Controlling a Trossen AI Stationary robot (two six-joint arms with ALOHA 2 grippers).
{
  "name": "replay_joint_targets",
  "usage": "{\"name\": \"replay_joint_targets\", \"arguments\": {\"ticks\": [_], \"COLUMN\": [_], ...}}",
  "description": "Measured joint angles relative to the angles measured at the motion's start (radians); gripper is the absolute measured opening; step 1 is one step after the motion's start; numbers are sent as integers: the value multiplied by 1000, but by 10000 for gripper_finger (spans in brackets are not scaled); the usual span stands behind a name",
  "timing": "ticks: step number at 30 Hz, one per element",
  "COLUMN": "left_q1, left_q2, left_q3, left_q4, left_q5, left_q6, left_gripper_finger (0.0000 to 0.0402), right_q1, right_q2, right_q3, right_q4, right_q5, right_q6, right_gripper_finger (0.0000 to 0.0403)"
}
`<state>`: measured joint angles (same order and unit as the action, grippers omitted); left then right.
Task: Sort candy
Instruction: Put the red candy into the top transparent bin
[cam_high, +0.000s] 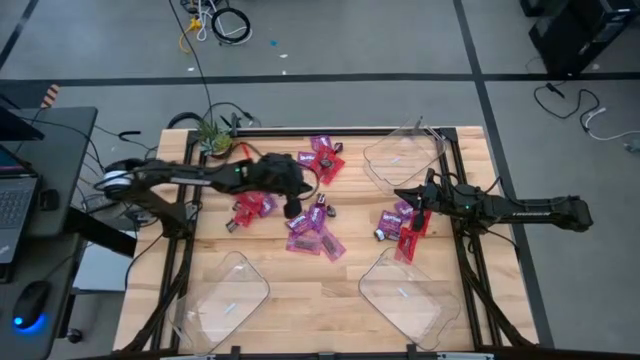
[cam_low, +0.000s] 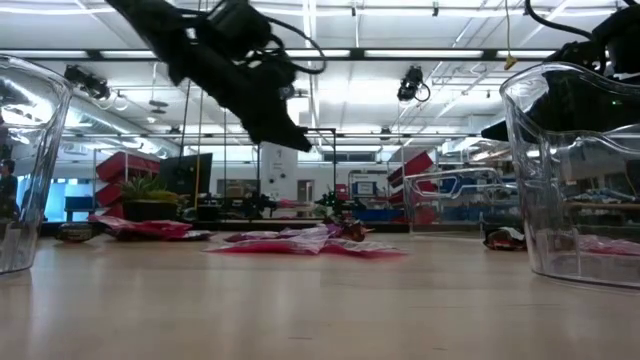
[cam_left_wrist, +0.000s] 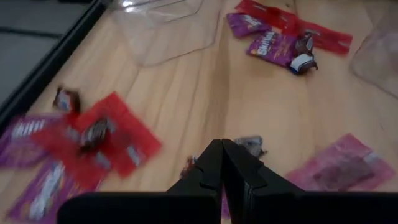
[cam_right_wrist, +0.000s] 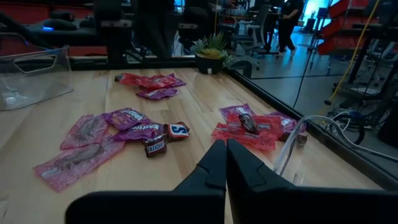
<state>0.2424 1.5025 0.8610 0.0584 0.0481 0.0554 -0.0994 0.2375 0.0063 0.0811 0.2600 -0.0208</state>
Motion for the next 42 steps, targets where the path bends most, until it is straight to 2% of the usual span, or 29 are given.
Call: {"name": "replay_joint_targets", "arguments": {"ticks": [4, 9, 15, 22, 28, 32, 35, 38, 42], "left_q1": [0, 0, 1, 3, 25, 35, 37, 37, 37], "left_q2": [103, 217, 373, 514, 584, 588, 588, 588, 587], "left_q3": [84, 158, 223, 322, 365, 366, 368, 368, 368], "left_q4": [-8, -44, -46, -2, 4, -8, -23, -50, -79], "left_q5": [-12, -39, -189, -270, -317, -316, -318, -322, -324], "left_q6": [71, 72, 68, 43, -10, -38, -38, -37, -30], "left_gripper_finger": [19, 45, 114, 198, 231, 225, 199, 154, 73], "right_q1": [0, 0, 0, 0, 0, 0, 0, 0, 0], "right_q2": [0, 0, 0, 0, 0, 0, 0, 0, 0], "right_q3": [0, 0, 0, 0, 0, 0, 0, 0, 0], "right_q4": [0, 0, 0, 0, 0, 0, 1, 0, 0], "right_q5": [0, 0, 0, 0, 0, 0, 0, 0, 0], "right_q6": [0, 0, 0, 0, 0, 0, 0, 0, 0], "right_gripper_finger": [0, 0, 0, 0, 0, 0, 0, 0, 0]}}
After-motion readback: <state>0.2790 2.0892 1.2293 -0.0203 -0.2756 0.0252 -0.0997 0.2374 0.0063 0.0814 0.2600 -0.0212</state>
